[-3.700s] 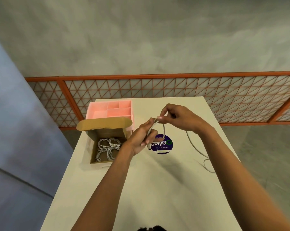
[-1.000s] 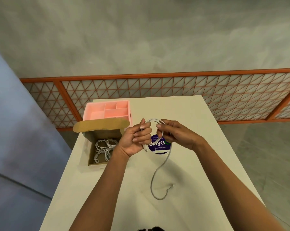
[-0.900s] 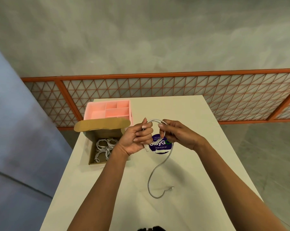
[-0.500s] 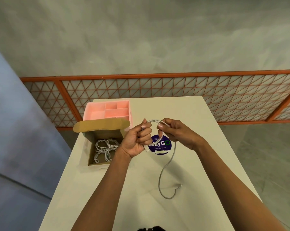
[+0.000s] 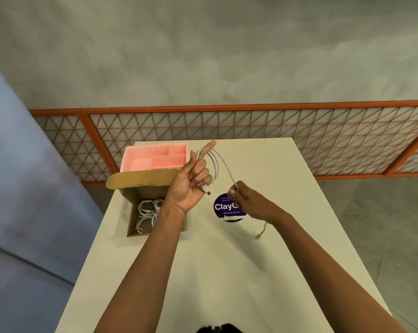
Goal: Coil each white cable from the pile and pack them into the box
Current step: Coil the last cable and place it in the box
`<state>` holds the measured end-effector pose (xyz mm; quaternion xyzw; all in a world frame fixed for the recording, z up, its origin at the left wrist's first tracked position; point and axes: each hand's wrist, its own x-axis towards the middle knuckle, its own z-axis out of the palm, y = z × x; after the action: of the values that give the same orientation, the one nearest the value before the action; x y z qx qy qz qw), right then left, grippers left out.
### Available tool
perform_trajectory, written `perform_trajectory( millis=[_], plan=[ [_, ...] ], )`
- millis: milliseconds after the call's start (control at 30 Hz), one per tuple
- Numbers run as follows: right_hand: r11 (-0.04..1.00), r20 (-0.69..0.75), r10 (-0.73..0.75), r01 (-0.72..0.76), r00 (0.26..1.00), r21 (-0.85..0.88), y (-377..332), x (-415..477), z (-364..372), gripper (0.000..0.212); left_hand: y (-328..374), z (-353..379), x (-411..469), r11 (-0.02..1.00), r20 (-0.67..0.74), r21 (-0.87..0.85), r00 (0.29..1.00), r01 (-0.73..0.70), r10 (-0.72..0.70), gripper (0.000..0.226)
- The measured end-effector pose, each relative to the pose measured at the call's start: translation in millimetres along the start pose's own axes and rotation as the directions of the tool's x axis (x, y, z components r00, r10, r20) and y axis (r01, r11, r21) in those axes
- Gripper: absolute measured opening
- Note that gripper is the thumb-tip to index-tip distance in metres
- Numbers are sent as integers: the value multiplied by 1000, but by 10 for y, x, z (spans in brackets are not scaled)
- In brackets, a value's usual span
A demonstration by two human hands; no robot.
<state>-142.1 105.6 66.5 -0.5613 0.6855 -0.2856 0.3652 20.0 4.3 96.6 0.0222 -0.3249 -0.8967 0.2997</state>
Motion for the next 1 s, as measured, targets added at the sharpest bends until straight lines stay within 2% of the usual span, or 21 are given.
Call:
perform_trajectory(
  millis=[67, 100, 167, 267, 400, 500, 633, 700, 800, 867, 1000],
  plan=[
    [990, 129, 109, -96, 986, -108, 31, 2, 99, 15, 45, 4, 30, 991, -73, 127, 997, -30, 39, 56],
    [983, 199, 137, -108, 970, -148, 9, -20, 121, 12, 54, -3, 46, 975, -124, 222, 991, -21, 50, 55],
    [968, 308, 152, -78, 939, -240, -102, -74, 103, 19, 43, 4, 70, 924, -213, 383, 975, 21, 66, 51],
    [948, 373, 147, -23, 916, -318, -282, -120, 23, 31, -4, 6, 85, 882, -285, 466, 955, 65, 80, 46],
    [920, 402, 92, 77, 911, -385, -487, -152, -105, 38, -100, -16, 96, 781, -294, 598, 956, 183, 1, 42],
    [893, 373, 22, 150, 928, -424, -613, -156, -209, 38, -181, -45, 71, 696, -316, 666, 947, 269, -63, 44],
    [875, 245, -128, 226, 961, -429, -690, -149, -426, 35, -254, -61, 18, 590, -412, 701, 903, 400, -123, 46],
    [875, 185, -180, 243, 966, -419, -720, -138, -507, 37, -266, -41, -9, 567, -389, 706, 901, 425, -191, 42],
    [903, 87, -226, 242, 970, -355, -747, -113, -563, 36, -276, 23, -32, 474, -324, 774, 906, 419, -272, 31],
    [929, 31, -243, 242, 970, -281, -746, -94, -602, 31, -293, 60, -53, 498, -290, 765, 909, 408, -299, 31],
    [956, -42, -266, 258, 963, -142, -662, -51, -658, 27, -268, 185, -96, 624, -239, 683, 924, 379, -300, 42]
  ],
)
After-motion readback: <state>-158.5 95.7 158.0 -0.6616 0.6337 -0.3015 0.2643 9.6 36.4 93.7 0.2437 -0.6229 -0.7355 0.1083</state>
